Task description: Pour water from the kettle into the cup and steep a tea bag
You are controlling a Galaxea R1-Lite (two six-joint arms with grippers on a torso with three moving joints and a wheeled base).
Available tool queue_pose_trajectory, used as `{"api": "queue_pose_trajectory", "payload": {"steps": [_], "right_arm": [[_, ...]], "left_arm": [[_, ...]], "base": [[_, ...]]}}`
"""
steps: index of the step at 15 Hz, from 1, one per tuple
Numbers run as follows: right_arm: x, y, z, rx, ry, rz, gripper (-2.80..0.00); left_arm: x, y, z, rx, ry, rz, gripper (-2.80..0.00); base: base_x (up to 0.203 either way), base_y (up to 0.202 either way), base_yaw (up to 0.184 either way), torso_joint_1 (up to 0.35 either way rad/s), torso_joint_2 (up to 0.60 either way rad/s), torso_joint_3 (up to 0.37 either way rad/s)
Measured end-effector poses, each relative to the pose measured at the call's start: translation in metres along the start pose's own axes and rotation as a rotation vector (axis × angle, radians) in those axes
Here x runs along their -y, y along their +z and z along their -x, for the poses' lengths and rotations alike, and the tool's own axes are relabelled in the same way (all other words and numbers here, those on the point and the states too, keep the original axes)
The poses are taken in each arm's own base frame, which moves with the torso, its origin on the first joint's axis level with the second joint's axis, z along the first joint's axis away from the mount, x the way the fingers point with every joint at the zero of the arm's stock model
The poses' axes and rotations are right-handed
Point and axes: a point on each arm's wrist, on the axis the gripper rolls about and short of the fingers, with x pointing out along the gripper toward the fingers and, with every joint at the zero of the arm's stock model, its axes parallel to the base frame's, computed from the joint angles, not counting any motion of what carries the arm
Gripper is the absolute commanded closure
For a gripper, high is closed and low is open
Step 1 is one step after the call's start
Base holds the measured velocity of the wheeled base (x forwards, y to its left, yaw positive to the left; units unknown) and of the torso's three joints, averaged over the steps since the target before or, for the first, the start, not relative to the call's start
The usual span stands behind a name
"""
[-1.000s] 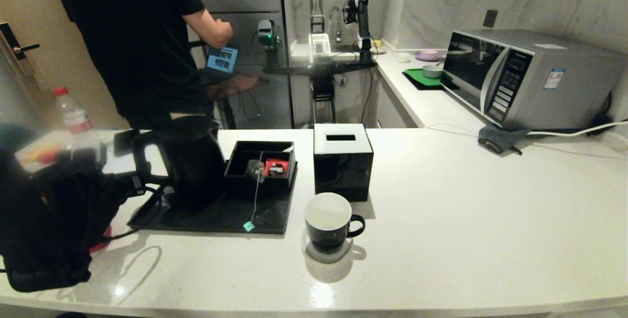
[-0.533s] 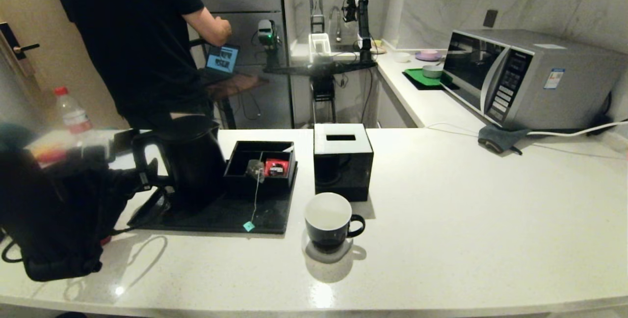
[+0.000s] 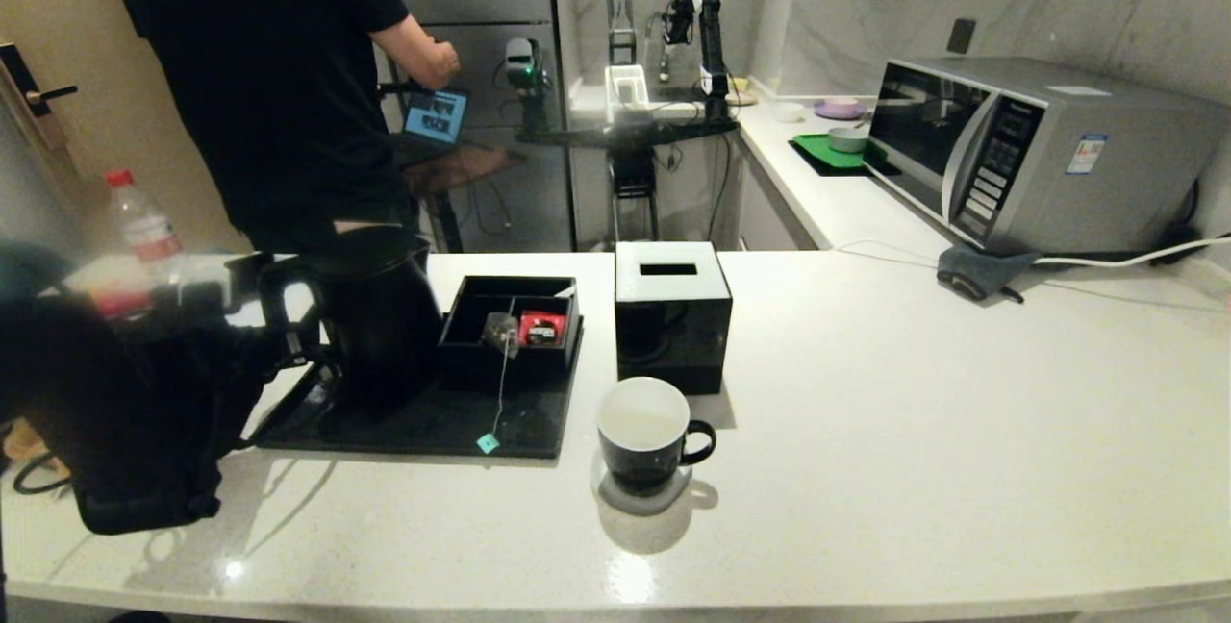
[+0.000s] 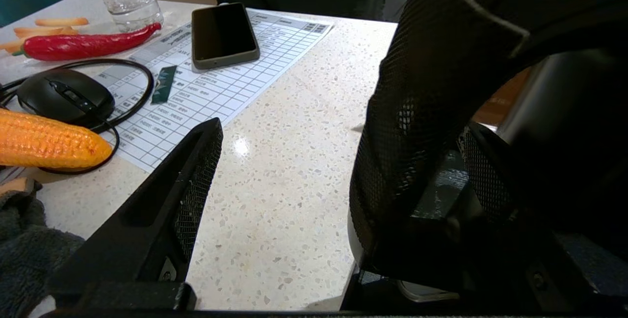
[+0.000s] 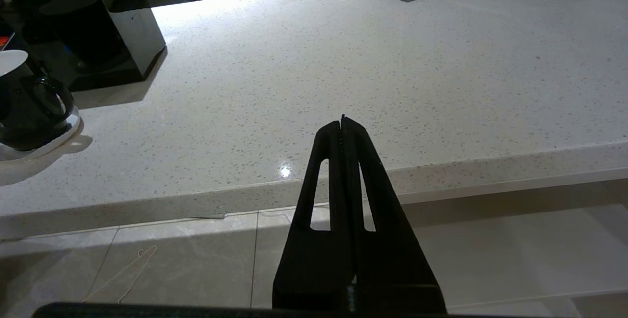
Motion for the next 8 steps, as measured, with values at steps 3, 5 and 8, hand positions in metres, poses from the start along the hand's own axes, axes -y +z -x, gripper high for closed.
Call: {"api": "queue_pose_trajectory", "payload": {"steps": [3, 5, 8], "right_arm": [[0.0000, 0.0000, 0.0000, 0.000, 0.000, 0.000, 0.00], [0.0000, 0.0000, 0.0000, 0.000, 0.000, 0.000, 0.00], [0.0000, 0.0000, 0.0000, 0.000, 0.000, 0.000, 0.00]], "left_arm": [[0.0008, -0.0019, -0.0032, 0.002, -0.001, -0.001, -2.80], [0.0026, -0.0017, -0.0055, 0.008, -0.005, -0.001, -2.80], [0.0043, -0.0018, -0.0088, 0.016, -0.008, -0.003, -2.80]], "base": [[0.000, 0.000, 0.000, 0.000, 0.00, 0.000], [0.000, 0.000, 0.000, 0.000, 0.00, 0.000], [0.000, 0.000, 0.000, 0.000, 0.00, 0.000]]}}
